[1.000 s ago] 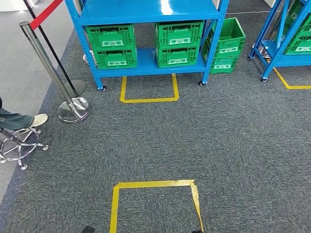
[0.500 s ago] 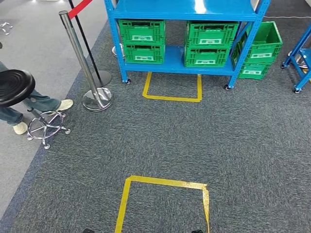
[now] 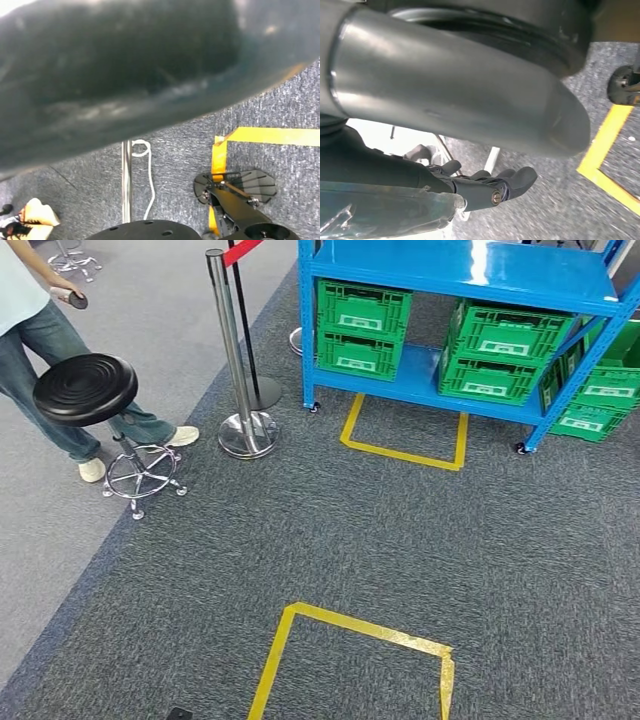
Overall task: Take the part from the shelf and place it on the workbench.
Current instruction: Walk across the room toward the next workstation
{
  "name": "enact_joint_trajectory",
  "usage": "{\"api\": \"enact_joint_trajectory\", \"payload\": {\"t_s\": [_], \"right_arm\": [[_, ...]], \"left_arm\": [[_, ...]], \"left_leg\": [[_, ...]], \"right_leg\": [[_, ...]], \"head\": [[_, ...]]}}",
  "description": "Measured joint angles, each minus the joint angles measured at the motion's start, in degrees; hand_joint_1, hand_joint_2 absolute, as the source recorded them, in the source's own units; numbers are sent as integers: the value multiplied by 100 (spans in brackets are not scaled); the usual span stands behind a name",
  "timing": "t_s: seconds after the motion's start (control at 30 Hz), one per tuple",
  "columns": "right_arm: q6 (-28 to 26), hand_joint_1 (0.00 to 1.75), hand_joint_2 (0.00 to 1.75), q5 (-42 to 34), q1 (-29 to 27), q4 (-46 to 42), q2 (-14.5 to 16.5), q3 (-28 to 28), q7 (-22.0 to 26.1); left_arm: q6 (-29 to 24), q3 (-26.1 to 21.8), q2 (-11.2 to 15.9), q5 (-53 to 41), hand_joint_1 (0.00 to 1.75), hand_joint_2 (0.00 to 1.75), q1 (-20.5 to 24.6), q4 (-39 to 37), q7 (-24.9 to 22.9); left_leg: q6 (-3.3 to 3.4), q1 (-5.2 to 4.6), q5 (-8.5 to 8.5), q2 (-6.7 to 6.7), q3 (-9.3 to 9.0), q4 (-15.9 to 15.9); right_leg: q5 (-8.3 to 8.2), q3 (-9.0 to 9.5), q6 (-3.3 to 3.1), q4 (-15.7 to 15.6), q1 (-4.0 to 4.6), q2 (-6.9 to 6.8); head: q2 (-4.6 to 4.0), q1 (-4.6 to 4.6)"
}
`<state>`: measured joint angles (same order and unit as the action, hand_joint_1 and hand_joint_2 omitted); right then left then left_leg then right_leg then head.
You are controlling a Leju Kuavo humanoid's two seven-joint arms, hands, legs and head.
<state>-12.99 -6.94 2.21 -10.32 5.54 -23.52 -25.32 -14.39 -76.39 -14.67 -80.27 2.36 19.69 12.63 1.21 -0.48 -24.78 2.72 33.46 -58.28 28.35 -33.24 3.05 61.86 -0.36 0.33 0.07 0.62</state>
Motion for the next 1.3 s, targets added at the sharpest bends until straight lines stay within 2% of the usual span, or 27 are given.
{"api": "enact_joint_trajectory", "payload": {"t_s": [0.07,0.13,0.17,0.4,0.57,0.8,0.97,1.03,1.13,1.2,1.27,1.3], "right_arm": [[1,0,0,-2,10,0,-7,1,25],[2,0,0,-3,10,0,-9,2,40],[2,0,0,-3,6,0,-10,2,40],[3,0,0,-3,6,0,-12,2,40],[3,0,0,-3,6,0,-12,2,40],[9,0,0,-4,5,0,-12,2,40],[223,0,0,-78,-2,0,-17,2,40],[311,0,0,-135,-9,0,-18,9,40],[488,0,0,-275,-18,-2,-21,69,40],[538,0,0,-309,-22,-2,-26,116,40],[563,0,0,-322,-29,-2,-39,145,40],[572,0,0,-326,-36,-2,-49,157,40]], "left_arm": [[-3,-14,14,3,0,0,-6,-25,15],[-4,-24,25,5,0,0,-14,-43,22],[-5,-26,28,5,0,0,-15,-53,23],[-6,-30,45,8,0,0,-15,-94,25],[-7,-30,51,8,0,0,-15,-111,25],[-11,-32,62,7,0,0,-15,-124,25],[-93,-32,81,-15,0,0,-16,-137,38],[-103,-32,101,-19,0,0,-18,-148,40],[-133,-31,125,-32,0,0,-19,-166,38],[-148,-31,131,-36,0,0,-18,-179,38],[-154,-31,139,-36,0,0,-21,-193,38],[-154,-32,142,-36,0,0,-25,-201,37]], "left_leg": [[21,-27,-22,17,0,-19],[75,-30,-14,15,-1,-9],[77,-28,0,14,-5,4],[-60,-13,32,14,-15,67],[-91,-12,29,14,-13,68],[-92,-26,29,14,-13,67],[-91,-28,29,14,-13,67],[-61,-36,21,15,-11,60],[61,-14,87,-2,-88,217],[94,32,158,-29,-166,366],[95,40,160,-58,-177,381],[83,47,154,-73,-177,377]], "right_leg": [[-108,108,-1,-255,1,23],[-129,128,13,-271,1,25],[-129,126,7,-270,5,26],[-127,106,-52,-262,19,23],[-129,107,-69,-263,19,23],[-135,116,-65,-277,6,22],[-136,118,-64,-281,0,22],[-148,126,-39,-307,-15,22],[-163,141,45,-365,-20,21],[42,-10,74,-52,-12,15],[400,-341,116,649,-33,12],[505,-489,143,952,-49,10]], "head": [[0,5],[0,9],[0,9],[0,7],[0,4],[0,4],[0,5],[0,7],[0,5],[0,-16],[0,-31],[0,-34]]}}
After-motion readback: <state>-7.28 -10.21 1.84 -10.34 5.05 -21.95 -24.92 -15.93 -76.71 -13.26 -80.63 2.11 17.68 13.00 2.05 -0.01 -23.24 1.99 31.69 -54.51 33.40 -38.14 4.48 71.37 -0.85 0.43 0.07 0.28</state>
